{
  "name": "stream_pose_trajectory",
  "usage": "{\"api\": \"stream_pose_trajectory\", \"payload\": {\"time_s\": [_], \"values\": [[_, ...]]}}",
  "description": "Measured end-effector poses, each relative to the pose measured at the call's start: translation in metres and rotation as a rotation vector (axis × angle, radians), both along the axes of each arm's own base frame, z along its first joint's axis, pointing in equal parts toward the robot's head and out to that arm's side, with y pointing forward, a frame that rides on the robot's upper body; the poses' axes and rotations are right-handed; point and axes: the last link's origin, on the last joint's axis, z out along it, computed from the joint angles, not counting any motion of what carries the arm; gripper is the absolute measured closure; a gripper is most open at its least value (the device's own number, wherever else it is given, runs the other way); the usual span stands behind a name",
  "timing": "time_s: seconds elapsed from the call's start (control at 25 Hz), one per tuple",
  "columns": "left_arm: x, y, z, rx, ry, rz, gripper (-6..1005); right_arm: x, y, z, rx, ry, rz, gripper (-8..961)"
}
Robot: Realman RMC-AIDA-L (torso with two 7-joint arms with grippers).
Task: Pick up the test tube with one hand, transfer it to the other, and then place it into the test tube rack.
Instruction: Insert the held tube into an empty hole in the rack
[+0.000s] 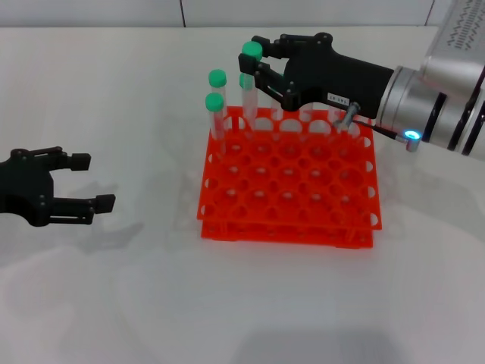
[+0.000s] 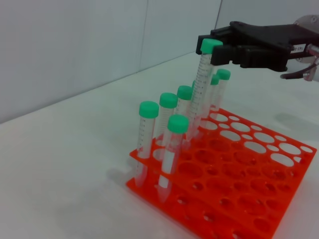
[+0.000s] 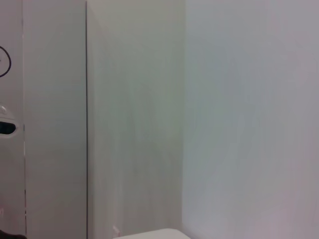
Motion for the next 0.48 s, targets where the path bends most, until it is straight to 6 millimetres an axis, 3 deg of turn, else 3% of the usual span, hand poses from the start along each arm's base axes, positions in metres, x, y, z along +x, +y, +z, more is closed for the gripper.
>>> {"api": "stream_pose_trajectory", "payload": {"time_s": [0.48], "values": [[0.0004, 0.0020, -0.0036, -0.006, -0.009, -0.004, 105, -0.0008, 0.0010, -0.0101, -0.016, 0.002, -0.009, 687]]}}
